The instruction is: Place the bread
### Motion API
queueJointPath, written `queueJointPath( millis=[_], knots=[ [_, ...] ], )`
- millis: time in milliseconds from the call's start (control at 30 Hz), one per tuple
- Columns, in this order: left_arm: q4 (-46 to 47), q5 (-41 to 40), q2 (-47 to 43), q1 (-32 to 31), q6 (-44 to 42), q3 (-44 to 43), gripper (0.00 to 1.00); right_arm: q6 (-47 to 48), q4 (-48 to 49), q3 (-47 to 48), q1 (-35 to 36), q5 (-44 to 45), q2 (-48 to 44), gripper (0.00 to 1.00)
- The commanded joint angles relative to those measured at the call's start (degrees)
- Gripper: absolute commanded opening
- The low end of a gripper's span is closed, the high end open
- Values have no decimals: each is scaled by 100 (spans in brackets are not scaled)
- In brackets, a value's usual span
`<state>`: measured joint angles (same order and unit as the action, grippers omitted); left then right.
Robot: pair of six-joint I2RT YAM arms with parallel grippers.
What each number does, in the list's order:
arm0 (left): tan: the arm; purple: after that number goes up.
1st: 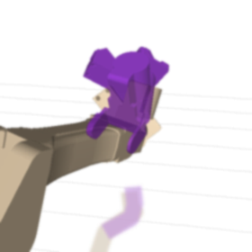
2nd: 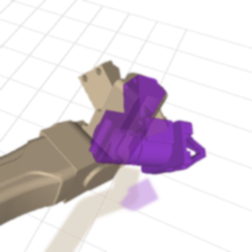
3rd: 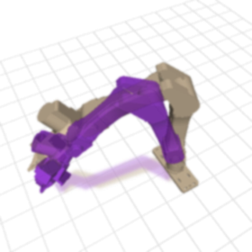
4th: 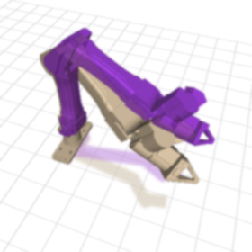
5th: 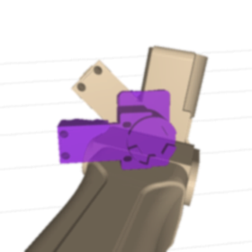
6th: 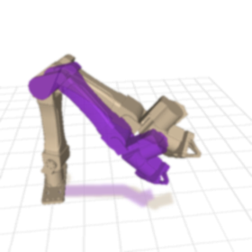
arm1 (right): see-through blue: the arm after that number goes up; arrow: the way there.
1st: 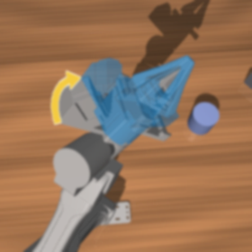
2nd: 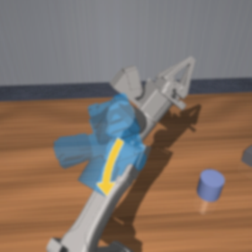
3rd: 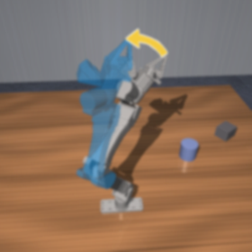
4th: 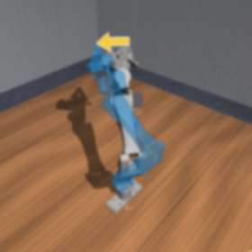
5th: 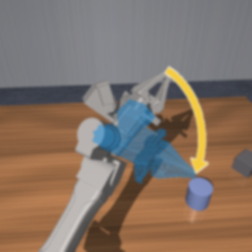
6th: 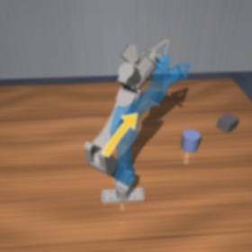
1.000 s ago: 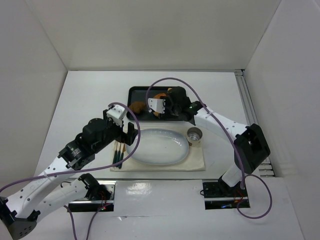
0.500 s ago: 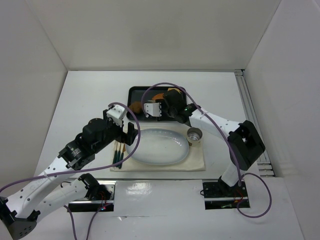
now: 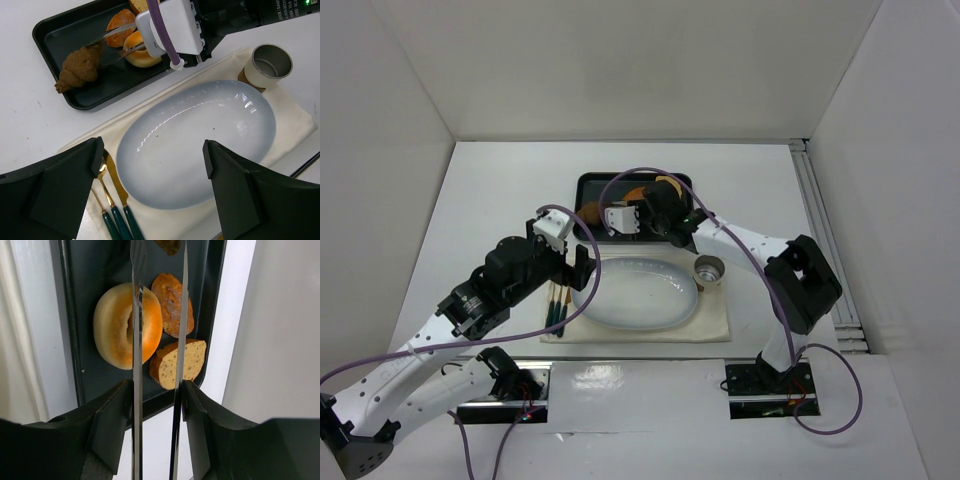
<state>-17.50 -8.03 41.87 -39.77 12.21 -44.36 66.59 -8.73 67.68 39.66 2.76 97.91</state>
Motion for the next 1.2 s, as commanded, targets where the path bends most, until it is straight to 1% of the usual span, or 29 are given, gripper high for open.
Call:
queueJointPath(
  millis=[0, 333, 600, 667, 733, 767, 867, 900, 1000, 1167],
  knots=[
    [291, 21, -29, 39, -17, -3, 100, 74, 583, -62, 103, 40, -9, 53],
    [291, 21, -29, 39, -17, -3, 100, 74, 829, -439, 208, 40, -307, 46],
    [291, -32, -29, 39, -17, -3, 100, -32, 882, -606, 209, 40, -518, 33],
    [291, -32, -29, 39, -17, -3, 100, -180, 882, -607, 209, 40, -571, 32],
    [291, -32, -29, 39, -17, -3, 100, -251, 882, -607, 209, 40, -685, 25],
    [291, -32, 23, 39, -17, -3, 100, -251, 882, -607, 209, 40, -685, 24],
    [291, -32, 23, 39, -17, -3, 100, -410, 768, -607, 209, 40, -834, 22],
    [291, -32, 23, 39, -17, -3, 100, -488, 768, -607, 209, -12, -904, 19],
    [291, -84, 23, 39, -17, -3, 100, -629, 645, -607, 209, -13, -1062, 16],
    [291, -137, 23, 39, -17, -3, 100, -1016, 285, -493, 156, -258, -1362, 14]
  ],
)
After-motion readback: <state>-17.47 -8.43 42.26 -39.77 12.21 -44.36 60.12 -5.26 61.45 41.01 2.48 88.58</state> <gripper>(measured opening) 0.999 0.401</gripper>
